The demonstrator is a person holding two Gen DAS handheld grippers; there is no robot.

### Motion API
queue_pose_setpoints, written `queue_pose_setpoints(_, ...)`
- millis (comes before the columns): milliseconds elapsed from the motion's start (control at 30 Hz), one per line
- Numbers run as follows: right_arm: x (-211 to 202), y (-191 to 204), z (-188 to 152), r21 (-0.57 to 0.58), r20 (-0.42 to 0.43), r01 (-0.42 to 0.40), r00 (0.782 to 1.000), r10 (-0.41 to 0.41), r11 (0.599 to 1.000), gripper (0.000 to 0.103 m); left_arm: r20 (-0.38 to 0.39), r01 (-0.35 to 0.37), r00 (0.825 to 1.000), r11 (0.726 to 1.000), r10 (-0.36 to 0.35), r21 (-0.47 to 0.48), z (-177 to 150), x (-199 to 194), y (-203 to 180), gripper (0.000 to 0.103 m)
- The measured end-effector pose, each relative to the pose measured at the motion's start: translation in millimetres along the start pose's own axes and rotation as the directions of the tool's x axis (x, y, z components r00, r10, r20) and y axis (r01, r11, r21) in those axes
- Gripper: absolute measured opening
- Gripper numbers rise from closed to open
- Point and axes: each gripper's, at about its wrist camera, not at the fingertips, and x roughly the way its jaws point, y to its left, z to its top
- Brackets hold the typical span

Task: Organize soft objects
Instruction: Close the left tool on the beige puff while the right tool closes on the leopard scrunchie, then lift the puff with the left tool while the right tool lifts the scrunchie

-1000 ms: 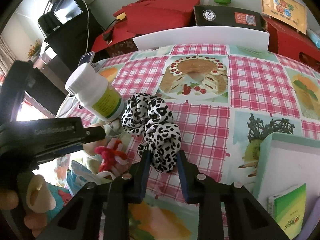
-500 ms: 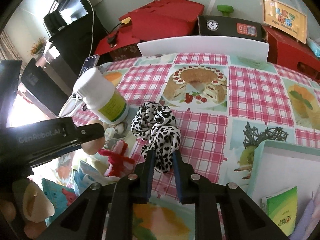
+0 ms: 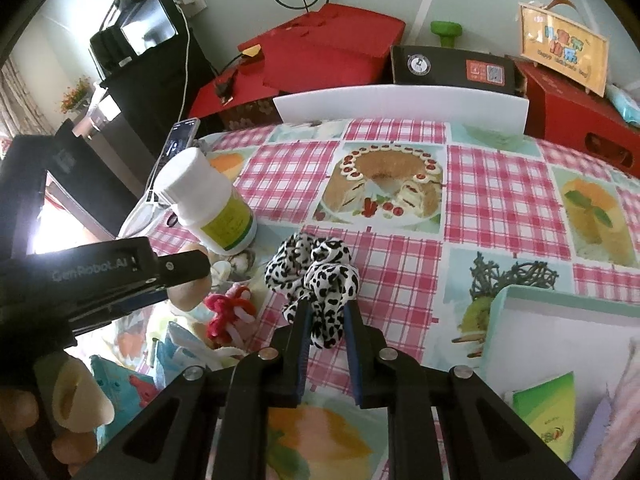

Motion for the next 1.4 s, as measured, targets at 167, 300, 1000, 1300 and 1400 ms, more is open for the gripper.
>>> queue_pose_setpoints(167, 2.8, -0.2, -0.9, -0.009, -0.015, 0.011, 1.000, -0.011, 1.000, 0.019, -0.009, 0.006, 1.000, 1.000, -0.006, -0.002, 0.8, 1.8, 0.3, 0.048)
queue_pose_setpoints(300, 1.2, 1.7, 0.9, -0.014, -0.006, 0.026, 1.000, -0.026, 1.000, 0.021, -0.025, 0.005, 1.000, 1.000, -0.005, -0.006, 1.5, 5.8, 1.9, 0.048)
queue_pose_setpoints(1000, 40.0, 17.3, 7.4, -0.115, -0.090, 0.126, 0.987, -0.136, 0.985, 0.064, -0.047, 0.042, 0.998, 0.999, -0.043, -0.030, 5.8, 9.1, 5.0, 0.049)
queue_pose_setpoints(1300, 55.7, 16.0, 7.8, -0.138, -0.107, 0.162, 0.978, -0.178, 0.977, 0.064, -0.059, 0.055, 0.997, 0.998, -0.057, -0.040, 5.7, 12.3, 9.0, 0.049)
queue_pose_setpoints(1400, 57.1, 17.4, 10.0, -0.149, -0.111, 0.167, 0.977, -0.184, 0.975, 0.064, -0.061, 0.058, 0.996, 0.997, -0.061, -0.043, 5.6, 13.7, 9.2, 0.049)
